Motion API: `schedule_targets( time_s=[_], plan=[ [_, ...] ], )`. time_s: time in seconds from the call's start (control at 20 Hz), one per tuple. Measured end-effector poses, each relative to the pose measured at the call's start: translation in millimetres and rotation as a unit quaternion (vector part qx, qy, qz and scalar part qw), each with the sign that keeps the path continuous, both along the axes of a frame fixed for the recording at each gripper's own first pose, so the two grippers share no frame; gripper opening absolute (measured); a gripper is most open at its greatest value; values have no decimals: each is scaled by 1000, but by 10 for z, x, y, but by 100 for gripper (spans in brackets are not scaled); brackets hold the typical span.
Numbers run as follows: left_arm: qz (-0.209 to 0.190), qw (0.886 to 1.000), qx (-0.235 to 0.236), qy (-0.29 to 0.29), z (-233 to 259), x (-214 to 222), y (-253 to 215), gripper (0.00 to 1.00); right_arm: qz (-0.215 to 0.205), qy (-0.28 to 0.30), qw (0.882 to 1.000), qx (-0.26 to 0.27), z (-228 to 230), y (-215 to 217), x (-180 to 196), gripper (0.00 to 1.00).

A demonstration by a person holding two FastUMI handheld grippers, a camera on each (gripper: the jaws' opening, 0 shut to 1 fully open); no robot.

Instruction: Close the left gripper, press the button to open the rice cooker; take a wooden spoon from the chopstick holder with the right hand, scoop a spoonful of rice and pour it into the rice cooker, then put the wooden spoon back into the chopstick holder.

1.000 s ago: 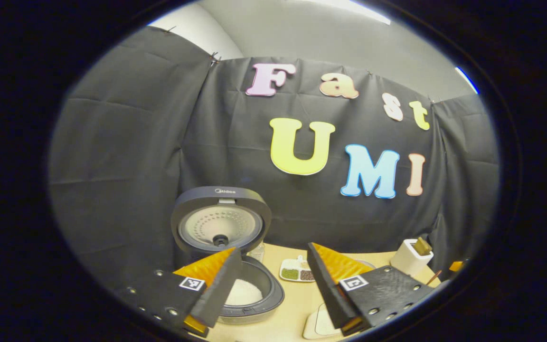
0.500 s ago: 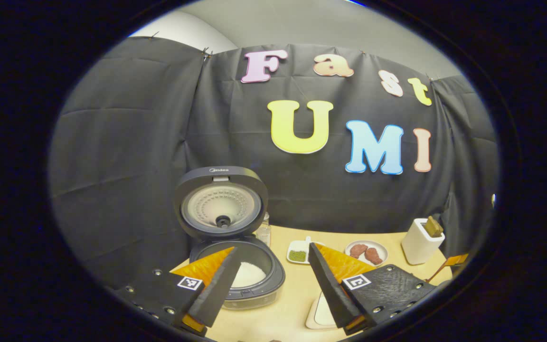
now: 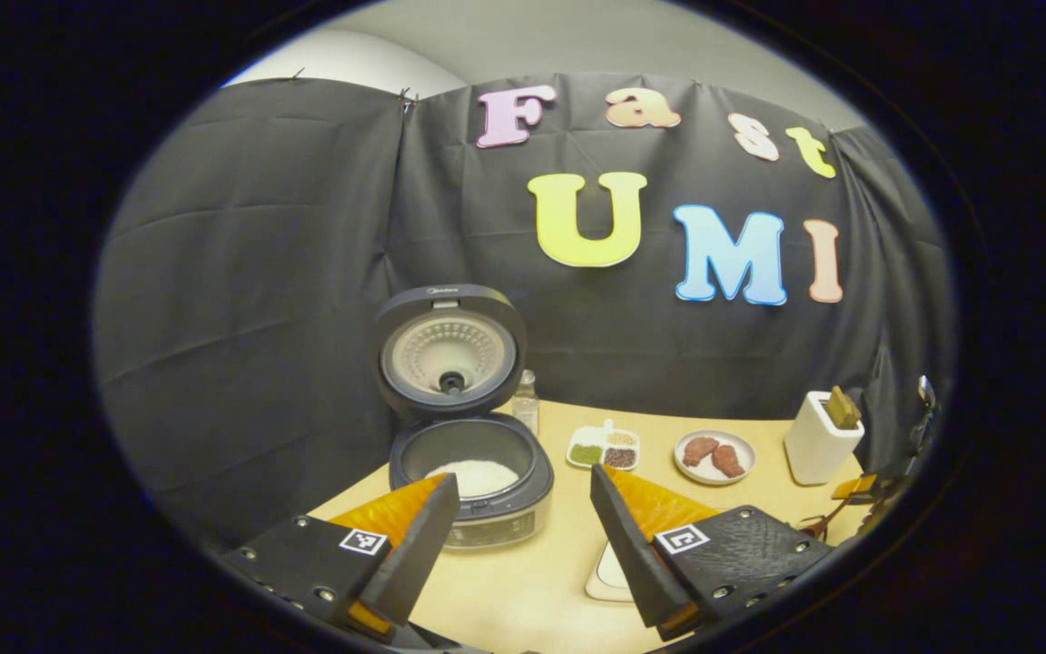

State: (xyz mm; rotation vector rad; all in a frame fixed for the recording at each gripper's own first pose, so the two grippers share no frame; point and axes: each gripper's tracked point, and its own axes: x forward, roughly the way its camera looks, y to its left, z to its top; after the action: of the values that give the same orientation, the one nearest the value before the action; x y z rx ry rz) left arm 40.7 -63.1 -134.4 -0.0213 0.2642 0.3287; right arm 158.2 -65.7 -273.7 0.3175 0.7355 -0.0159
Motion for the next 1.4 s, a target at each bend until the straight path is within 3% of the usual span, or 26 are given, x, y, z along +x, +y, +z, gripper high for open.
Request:
schedule_targets(
  time_s=[0.05,0.15,0.3,0.4,0.45,0.85,1.4],
  plan=[
    [6,1000,-4,3,-23,-56,-2,90,6,0,1000,10,-5,38,18,95],
    [15,1000,-14,4,-59,-147,-18,90,15,-9,1000,24,-18,103,82,65],
    [23,1000,-20,3,-90,-234,-28,91,10,-9,999,43,-26,168,146,35],
    [23,999,-25,0,-95,-234,-53,91,-3,-8,998,61,47,149,103,31],
    [21,999,-28,-1,-86,-226,-52,91,-7,-8,998,64,18,146,127,22],
    [-36,999,-32,-3,-110,121,-116,91,-12,-57,997,48,560,167,-365,19],
    [-134,988,-73,-20,-191,578,323,91,-102,-134,986,-1,1273,310,-893,19]
  ],
)
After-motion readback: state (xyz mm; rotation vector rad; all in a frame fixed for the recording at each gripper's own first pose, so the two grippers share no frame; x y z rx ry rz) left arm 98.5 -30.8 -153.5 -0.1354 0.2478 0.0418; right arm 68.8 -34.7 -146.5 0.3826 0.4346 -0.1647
